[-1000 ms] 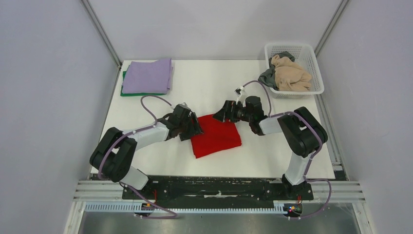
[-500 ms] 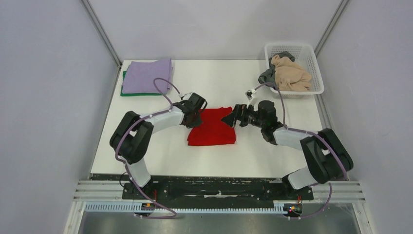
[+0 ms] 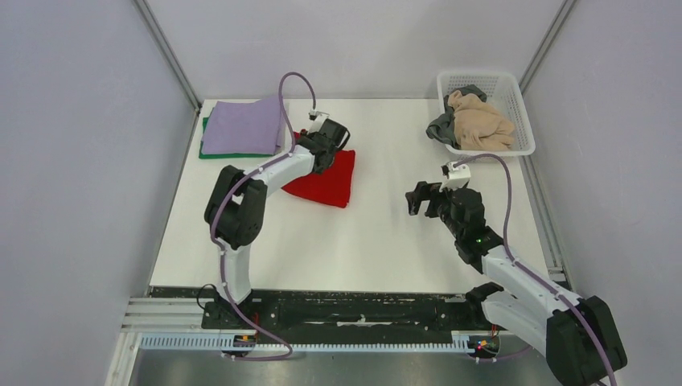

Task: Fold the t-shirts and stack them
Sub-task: Put the neatly folded tshirt into the corner of the board with the left arm

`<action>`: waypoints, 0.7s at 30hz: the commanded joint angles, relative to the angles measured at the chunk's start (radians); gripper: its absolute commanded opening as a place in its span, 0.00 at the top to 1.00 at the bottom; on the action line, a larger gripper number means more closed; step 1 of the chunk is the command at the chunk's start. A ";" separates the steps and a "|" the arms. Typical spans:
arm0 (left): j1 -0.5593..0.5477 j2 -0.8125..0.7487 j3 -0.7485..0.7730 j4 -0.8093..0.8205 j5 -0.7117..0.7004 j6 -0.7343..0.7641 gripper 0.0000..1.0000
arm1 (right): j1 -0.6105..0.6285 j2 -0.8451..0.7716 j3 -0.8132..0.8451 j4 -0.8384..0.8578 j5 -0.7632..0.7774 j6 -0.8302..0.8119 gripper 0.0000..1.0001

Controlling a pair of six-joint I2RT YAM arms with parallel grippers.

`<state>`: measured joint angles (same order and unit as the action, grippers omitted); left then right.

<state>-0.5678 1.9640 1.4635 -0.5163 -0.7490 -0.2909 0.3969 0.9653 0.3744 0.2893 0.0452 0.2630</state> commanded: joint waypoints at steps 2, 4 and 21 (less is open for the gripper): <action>0.069 0.068 0.149 0.121 -0.136 0.332 0.98 | -0.003 -0.053 -0.006 -0.053 0.188 -0.085 0.02; 0.092 0.076 0.167 0.199 -0.140 0.433 0.98 | -0.003 -0.053 -0.008 -0.056 0.205 -0.096 0.02; 0.233 0.139 0.441 0.264 -0.026 0.706 0.98 | -0.007 0.019 0.003 -0.066 0.296 -0.135 0.02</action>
<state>-0.3313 2.1117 1.8259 -0.3019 -0.7975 0.2966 0.3950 0.9783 0.3679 0.2077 0.3035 0.1467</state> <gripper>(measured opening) 0.053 0.979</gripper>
